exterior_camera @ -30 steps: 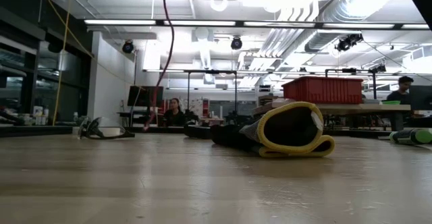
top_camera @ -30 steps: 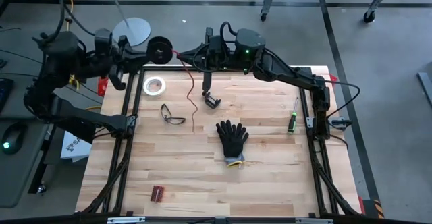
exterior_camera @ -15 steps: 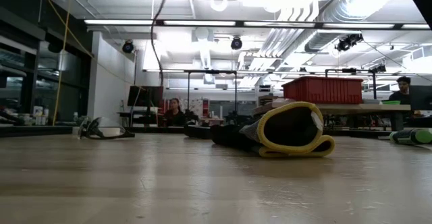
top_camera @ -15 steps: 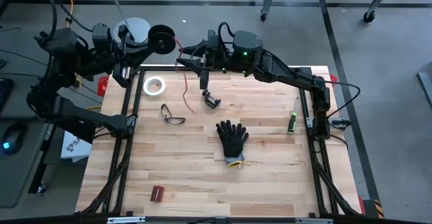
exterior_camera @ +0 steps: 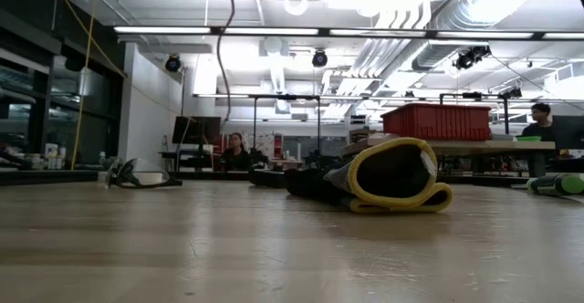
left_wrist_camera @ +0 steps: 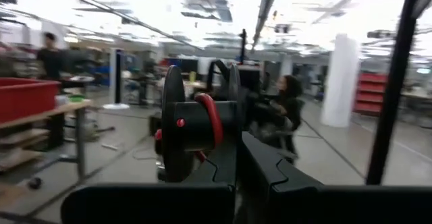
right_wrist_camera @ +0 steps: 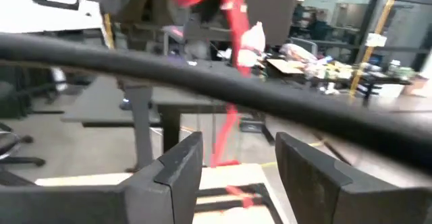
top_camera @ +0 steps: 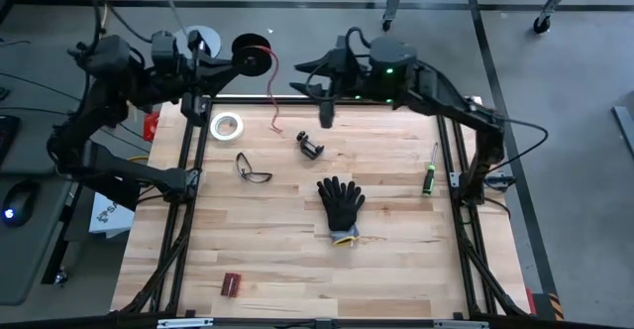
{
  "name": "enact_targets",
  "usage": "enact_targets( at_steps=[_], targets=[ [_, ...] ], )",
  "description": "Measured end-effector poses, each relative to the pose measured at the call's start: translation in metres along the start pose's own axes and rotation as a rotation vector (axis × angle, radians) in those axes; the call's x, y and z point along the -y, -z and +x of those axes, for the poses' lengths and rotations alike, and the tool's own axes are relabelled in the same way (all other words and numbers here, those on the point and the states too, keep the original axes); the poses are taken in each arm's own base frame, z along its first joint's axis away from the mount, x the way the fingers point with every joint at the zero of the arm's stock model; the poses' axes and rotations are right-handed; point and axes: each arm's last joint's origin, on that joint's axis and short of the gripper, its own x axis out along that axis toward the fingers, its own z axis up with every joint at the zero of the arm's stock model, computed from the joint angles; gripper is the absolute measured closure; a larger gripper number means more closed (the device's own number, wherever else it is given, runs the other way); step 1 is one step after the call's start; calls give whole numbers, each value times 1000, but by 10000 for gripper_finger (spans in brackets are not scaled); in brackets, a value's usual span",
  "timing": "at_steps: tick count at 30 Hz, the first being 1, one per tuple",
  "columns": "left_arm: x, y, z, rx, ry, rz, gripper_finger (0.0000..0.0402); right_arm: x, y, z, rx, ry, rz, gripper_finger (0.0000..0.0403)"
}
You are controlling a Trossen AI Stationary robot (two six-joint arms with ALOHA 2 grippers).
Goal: Coil cords
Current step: Coil the orange wire onto the spool
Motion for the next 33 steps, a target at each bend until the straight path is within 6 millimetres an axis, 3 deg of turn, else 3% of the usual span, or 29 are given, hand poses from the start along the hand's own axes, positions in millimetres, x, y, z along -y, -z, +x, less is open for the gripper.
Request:
enact_targets(
  at_steps=[12, 29, 33],
  targets=[
    [-10, 6, 19, 11, 64, 16, 401, -2, -1, -47, -200, 4, 3, 224],
    [-13, 11, 27, -4, 64, 45, 401, -7, 20, -54, -427, -22, -9, 224],
    [-15, 24, 28, -21, 57, 28, 401, -7, 25, -56, -482, -24, -1, 224]
  ],
)
